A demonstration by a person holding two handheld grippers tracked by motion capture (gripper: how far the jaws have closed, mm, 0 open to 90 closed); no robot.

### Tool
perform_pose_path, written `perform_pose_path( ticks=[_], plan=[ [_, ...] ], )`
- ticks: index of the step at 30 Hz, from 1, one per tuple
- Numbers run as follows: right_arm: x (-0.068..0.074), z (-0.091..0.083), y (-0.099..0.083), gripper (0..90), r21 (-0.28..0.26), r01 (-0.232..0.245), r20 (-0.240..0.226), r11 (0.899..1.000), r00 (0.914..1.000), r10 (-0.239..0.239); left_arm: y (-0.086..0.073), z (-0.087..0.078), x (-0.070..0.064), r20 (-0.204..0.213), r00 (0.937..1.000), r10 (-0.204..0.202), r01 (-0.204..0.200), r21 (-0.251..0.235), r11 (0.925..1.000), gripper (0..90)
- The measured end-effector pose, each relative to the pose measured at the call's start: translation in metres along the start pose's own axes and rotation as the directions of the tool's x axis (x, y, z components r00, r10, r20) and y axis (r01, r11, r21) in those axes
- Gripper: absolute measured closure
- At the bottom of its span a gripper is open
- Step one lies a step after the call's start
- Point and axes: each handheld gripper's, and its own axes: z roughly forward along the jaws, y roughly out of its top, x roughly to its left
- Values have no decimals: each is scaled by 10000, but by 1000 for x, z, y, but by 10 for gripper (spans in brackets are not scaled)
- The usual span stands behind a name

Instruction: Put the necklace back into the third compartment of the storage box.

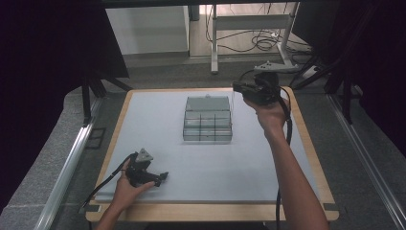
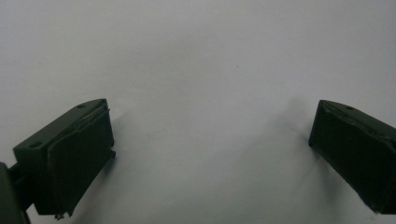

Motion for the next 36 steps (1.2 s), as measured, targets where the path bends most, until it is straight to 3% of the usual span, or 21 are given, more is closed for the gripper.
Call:
perform_pose_path(
  ticks=[24,36],
  plan=[
    [-8,36,-2,868,-232,-366,339,9991,9987,373,0,0,0,5,10000,-32,32,-31,10000,0],
    [-16,59,-9,867,0,-577,629,9983,9964,576,0,0,0,-2,10000,-41,41,-62,10000,0]
  ],
)
